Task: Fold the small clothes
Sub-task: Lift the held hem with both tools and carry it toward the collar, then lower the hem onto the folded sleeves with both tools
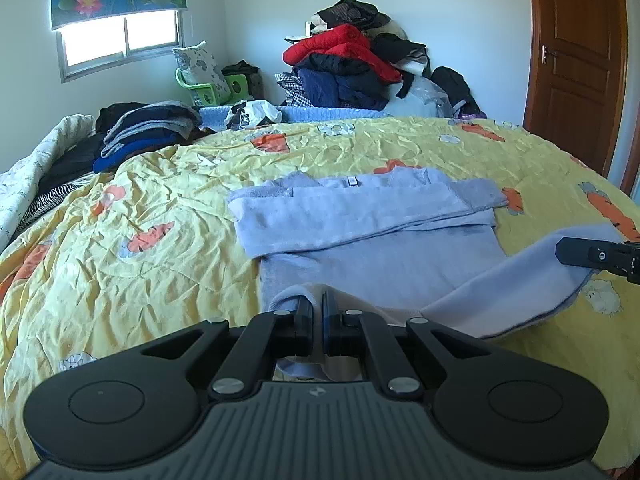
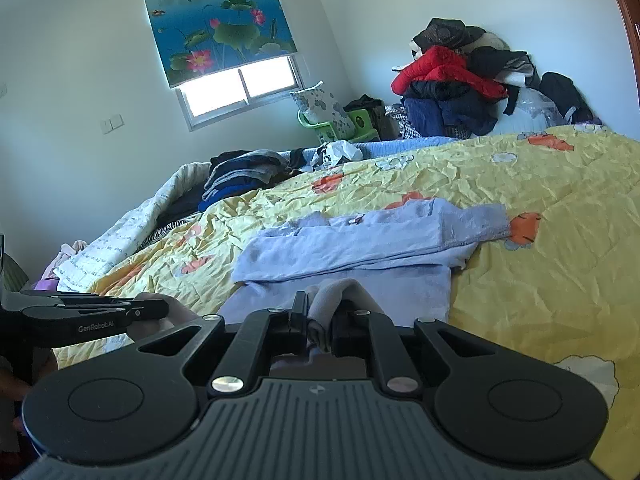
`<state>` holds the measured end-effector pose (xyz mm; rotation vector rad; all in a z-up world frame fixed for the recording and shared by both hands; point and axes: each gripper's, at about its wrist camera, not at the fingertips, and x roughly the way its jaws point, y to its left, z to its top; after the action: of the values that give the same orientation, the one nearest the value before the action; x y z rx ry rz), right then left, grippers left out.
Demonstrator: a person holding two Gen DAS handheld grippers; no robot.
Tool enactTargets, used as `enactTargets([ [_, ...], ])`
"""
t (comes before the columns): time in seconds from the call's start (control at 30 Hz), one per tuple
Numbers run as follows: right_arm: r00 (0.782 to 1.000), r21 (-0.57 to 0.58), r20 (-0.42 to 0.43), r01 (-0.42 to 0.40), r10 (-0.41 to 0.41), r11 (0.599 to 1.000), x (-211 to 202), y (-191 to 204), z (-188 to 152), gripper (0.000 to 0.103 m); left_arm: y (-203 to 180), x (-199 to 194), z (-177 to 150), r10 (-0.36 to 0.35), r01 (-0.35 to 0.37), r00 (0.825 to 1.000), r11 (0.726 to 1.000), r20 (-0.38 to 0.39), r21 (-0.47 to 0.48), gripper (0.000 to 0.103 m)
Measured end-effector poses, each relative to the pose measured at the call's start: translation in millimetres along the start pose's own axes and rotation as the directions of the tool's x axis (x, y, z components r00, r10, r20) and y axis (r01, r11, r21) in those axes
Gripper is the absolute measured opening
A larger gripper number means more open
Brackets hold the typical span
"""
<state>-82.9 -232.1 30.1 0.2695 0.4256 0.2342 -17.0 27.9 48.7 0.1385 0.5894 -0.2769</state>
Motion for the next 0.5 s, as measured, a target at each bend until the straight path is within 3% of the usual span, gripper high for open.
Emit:
enactTargets([
  [0.5, 1.0, 0.014, 0.009, 0.007, -0.007, 1.0, 22, -11, 12, 0.015, 5, 16, 16, 0.045, -0.042, 0.997, 0.998, 0.061, -0.046, 0.004],
])
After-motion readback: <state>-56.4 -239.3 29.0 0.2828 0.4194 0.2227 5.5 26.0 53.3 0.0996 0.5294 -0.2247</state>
